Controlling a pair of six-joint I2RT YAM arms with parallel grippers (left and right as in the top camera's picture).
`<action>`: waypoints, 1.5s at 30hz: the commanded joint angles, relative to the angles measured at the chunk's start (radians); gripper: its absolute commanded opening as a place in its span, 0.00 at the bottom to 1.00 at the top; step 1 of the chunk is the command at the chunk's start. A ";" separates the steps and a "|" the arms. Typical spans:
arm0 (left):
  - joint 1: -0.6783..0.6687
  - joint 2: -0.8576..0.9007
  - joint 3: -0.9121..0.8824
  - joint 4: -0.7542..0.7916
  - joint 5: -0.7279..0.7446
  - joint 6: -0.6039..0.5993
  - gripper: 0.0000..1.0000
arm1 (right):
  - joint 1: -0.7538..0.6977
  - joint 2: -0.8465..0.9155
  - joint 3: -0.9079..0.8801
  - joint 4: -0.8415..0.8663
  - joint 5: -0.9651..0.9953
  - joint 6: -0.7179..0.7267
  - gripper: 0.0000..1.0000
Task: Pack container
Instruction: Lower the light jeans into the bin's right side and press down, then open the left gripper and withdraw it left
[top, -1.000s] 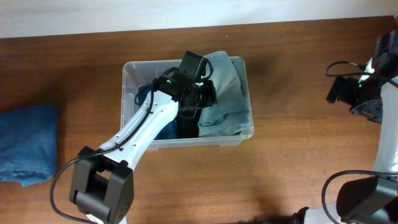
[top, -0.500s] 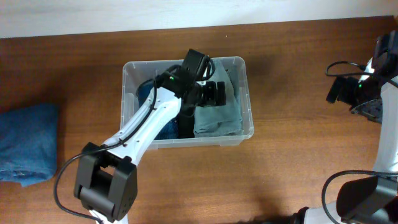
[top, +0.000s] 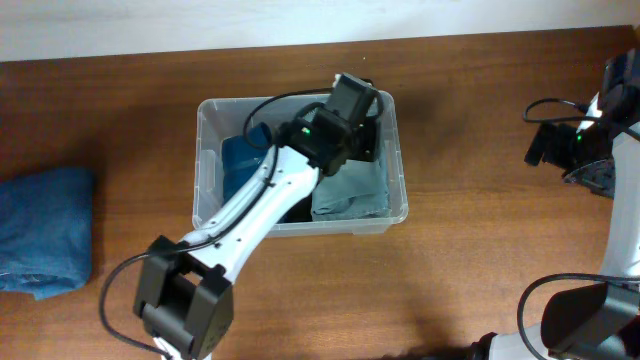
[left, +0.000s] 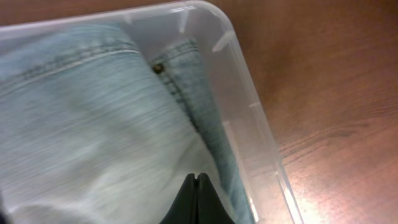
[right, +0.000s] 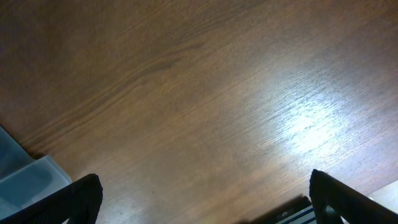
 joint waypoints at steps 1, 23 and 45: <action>-0.019 0.111 0.015 0.036 -0.051 0.016 0.01 | -0.005 0.000 0.006 0.001 0.008 0.004 0.98; -0.118 0.121 0.143 -0.511 0.100 0.057 0.08 | -0.005 0.000 0.006 0.001 0.008 0.004 0.98; 0.806 -0.207 0.290 -0.743 -0.360 0.067 0.07 | -0.005 0.000 0.006 0.001 0.008 0.004 0.98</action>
